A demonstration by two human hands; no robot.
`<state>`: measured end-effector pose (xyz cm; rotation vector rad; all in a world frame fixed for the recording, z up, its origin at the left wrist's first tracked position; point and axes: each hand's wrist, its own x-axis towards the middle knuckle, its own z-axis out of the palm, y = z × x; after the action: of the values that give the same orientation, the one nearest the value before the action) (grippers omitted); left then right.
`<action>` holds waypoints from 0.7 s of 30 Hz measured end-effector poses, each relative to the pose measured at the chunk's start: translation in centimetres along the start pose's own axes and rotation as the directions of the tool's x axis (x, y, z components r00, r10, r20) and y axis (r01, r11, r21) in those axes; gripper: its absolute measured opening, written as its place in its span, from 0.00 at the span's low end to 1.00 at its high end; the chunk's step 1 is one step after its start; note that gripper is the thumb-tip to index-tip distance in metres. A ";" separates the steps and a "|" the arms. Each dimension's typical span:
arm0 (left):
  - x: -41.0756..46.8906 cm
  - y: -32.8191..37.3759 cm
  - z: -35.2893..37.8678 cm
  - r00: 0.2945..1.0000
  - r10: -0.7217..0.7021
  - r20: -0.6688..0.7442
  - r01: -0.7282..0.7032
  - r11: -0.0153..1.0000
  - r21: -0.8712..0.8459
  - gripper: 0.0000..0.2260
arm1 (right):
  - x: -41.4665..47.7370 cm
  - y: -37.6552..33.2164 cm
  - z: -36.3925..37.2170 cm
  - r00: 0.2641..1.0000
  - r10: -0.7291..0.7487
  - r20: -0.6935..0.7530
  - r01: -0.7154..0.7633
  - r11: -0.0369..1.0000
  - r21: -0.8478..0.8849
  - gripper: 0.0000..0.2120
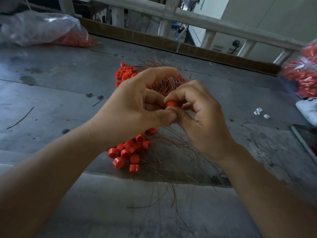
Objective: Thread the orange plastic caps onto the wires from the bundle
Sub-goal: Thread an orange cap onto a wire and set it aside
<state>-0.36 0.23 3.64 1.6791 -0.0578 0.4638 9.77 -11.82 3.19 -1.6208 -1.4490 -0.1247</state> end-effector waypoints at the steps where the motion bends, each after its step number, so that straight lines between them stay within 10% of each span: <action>1: 0.0 0.1 -0.1 1.000 -0.006 0.000 0.006 1.000 -0.010 0.28 | 0.0 0.0 0.0 1.000 -0.010 -0.014 0.010 1.000 0.007 0.08; 15: 0.2 0.4 -0.7 0.998 -0.030 -0.049 0.030 0.999 -0.018 0.24 | 0.1 0.0 -0.5 0.998 0.070 -0.009 -0.069 0.996 0.059 0.16; 21: 0.5 0.7 -2.3 0.996 -0.068 -0.054 0.049 0.955 -0.291 0.17 | 0.1 0.4 -0.8 0.986 0.150 0.076 -0.156 0.985 0.075 0.11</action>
<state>-0.72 2.46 4.69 1.3739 -0.0278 0.4406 10.51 -12.29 3.47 -1.6780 -1.3580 0.0780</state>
